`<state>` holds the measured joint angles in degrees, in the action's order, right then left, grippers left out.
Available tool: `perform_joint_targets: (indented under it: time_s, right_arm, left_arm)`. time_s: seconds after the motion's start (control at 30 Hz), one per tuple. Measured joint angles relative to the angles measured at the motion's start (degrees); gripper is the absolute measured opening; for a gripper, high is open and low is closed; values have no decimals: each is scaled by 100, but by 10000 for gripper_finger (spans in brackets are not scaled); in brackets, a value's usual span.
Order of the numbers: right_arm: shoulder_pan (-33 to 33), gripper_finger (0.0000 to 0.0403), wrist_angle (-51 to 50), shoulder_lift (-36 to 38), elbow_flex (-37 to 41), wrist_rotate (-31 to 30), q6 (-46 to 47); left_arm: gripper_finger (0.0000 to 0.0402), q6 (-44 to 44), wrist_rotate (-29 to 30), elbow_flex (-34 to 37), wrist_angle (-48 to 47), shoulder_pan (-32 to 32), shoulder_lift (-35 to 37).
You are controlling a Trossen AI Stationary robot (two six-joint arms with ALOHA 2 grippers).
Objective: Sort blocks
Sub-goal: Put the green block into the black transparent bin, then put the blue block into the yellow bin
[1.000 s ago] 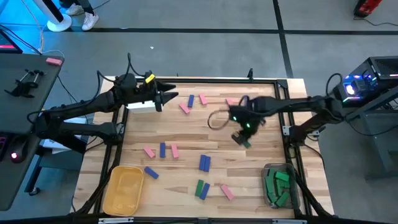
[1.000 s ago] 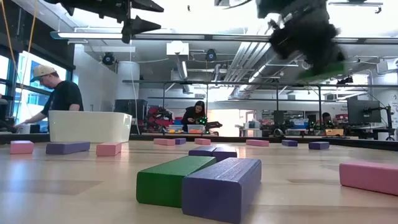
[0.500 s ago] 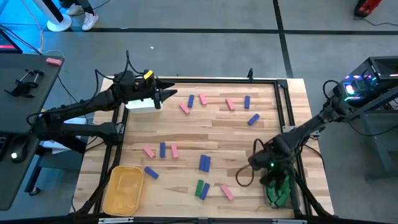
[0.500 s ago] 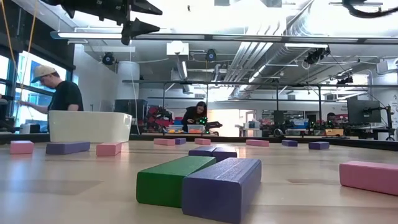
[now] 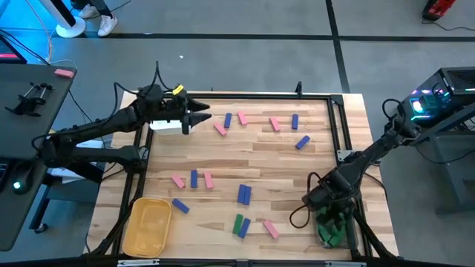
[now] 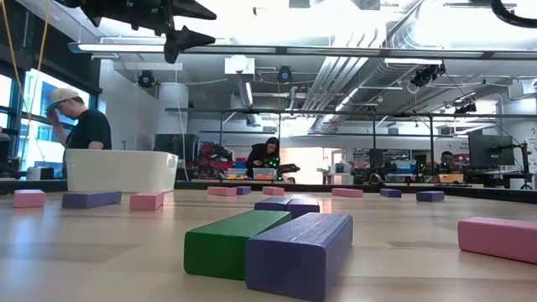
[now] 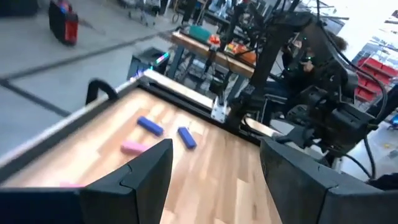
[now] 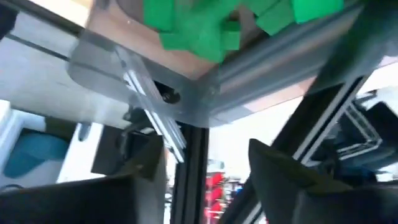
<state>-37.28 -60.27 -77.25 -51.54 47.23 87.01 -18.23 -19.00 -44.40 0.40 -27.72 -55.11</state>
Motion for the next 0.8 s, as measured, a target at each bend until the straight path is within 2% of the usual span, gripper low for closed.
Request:
perform_joint_targets:
  time_s: [0.17, 0.3, 0.43, 0.57, 0.7, 0.8]
  right_arm:
    - [-39, 218, 52, 2, -84, -96, -634]
    - [-67, 230, 305, 106, -196, -734, -1149]
    - [-36, 228, 754, 224, -317, -1818, -1355]
    - [13, 227, 1339, 302, -368, -3184, -1537]
    - [29, 227, 2035, 302, -368, -4620, -1875]
    - [94, 227, 2667, 302, -368, -5283, -2167]
  left_arm:
    - [229, -675, 100, 0, -38, 345, 0]
    - [229, -856, 629, -9, 80, 1153, -125]
    - [229, -1125, 1699, -9, 179, 2428, -616]
    - [229, -1777, 2631, -86, 303, 3682, -1490]
    - [218, -2359, 3011, -580, 222, 4726, -2612]
    - [182, -2344, 3056, -1189, 108, 5303, -3469]
